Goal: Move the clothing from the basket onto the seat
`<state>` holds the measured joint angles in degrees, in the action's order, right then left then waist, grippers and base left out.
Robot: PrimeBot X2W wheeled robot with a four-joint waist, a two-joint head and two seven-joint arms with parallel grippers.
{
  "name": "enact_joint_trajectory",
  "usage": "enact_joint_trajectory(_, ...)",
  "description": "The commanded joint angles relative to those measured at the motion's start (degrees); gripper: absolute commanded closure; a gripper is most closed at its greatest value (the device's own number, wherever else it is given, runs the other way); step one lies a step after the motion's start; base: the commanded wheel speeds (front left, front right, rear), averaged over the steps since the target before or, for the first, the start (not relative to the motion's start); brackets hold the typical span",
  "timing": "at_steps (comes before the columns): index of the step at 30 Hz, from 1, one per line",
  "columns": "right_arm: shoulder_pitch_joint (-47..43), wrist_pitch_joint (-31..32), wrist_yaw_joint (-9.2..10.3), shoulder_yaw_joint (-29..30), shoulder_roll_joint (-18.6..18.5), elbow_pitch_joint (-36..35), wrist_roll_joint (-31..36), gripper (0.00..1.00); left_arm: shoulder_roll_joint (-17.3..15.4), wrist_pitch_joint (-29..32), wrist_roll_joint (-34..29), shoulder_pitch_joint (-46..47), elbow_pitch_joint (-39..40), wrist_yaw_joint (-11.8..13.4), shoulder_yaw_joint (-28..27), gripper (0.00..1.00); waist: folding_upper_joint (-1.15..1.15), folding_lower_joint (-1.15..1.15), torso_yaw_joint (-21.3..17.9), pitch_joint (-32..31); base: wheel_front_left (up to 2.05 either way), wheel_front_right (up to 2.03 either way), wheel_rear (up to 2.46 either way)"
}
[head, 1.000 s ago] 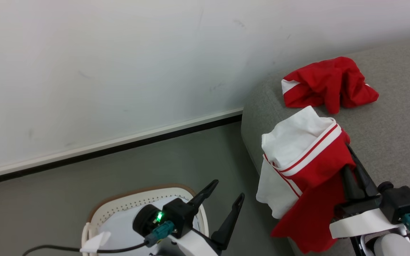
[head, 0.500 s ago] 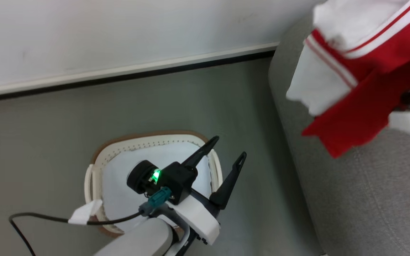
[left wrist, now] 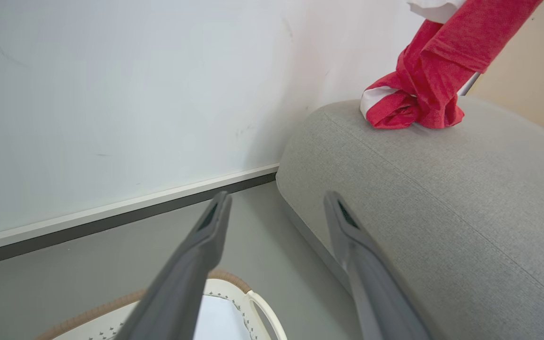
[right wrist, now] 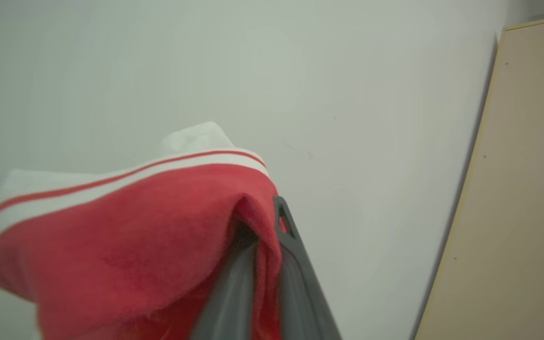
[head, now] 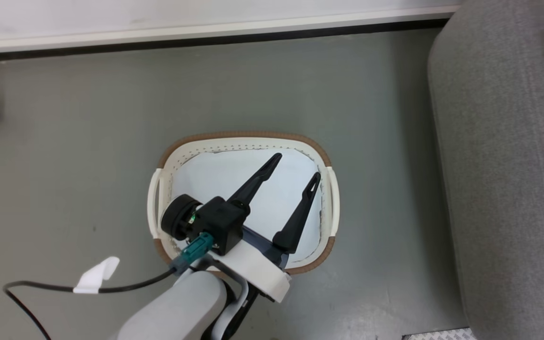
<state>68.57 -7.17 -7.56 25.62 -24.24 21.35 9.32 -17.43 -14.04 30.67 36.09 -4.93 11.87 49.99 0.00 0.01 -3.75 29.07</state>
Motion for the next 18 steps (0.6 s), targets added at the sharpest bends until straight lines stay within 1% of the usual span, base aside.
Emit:
enact_joint_trajectory(1, 2.4, 1.0, 0.15, 2.9, -3.2, 1.8, 2.4, 1.0, 0.0, -0.4, 0.7, -0.3, 0.2, -0.1, -0.4, 0.0, 0.0, -0.01, 1.1, 0.8, 0.0, 0.0, 0.0)
enact_joint_trajectory(4, 3.6, 2.6, 0.15, 7.5, -7.4, 5.4, 7.6, 1.0, -0.1, -0.6, 0.5, -0.8, 0.5, -0.2, -0.6, 0.0, 0.0, -0.01, 1.8, 1.8, 0.0, 0.0, 0.0)
enact_joint_trajectory(5, 3.1, 3.0, 0.15, 9.1, -8.3, 6.4, 9.6, 1.0, -0.2, -0.7, 0.4, -0.9, 0.5, -0.3, -0.6, 0.0, 0.0, -0.01, 2.0, 2.3, 0.0, 0.0, 0.0)
enact_joint_trajectory(6, 2.5, 3.3, 0.15, 11.0, -8.6, 7.6, 11.0, 1.0, -0.2, -0.7, 0.2, -0.8, 0.5, -0.4, -0.6, 0.0, 0.0, -0.01, 2.2, 2.8, 0.0, 0.0, 0.0)
enact_joint_trajectory(7, 1.4, 3.4, 0.14, 12.8, -8.2, 8.4, 12.6, 1.0, -0.3, -0.7, 0.0, -0.7, 0.6, -0.5, -0.6, 0.0, 0.0, -0.01, 2.5, 3.3, 0.0, 0.0, 0.0)
enact_joint_trajectory(10, -2.3, 3.4, 0.14, 18.7, -5.1, 9.1, 16.1, 1.0, -0.5, -0.8, -0.4, -0.3, 0.6, -0.5, -0.7, 0.0, 0.0, -0.01, 3.0, 5.2, 0.0, 0.0, 0.0)
enact_joint_trajectory(13, -5.5, 4.0, 0.15, 23.4, -1.4, 7.4, 18.4, 1.0, -0.8, -0.8, -0.7, 0.3, 0.4, -0.7, -0.6, 0.0, 0.0, -0.01, 3.6, 6.8, 0.0, 0.0, 0.0)
enact_joint_trajectory(15, -7.8, 4.3, 0.15, 25.4, 1.6, 5.9, 19.7, 1.0, -0.8, -0.7, -0.8, 0.6, 0.5, -0.6, -0.5, 0.0, 0.0, -0.01, 4.0, 7.3, 0.0, 0.0, 0.0)
enact_joint_trajectory(18, -10.9, 4.4, 0.15, 26.8, 5.6, 3.3, 22.0, 1.0, -1.0, -0.7, -0.7, 0.6, 0.2, -0.7, -0.5, 0.0, 0.0, -0.01, 4.5, 7.5, 0.0, 0.0, 0.0)
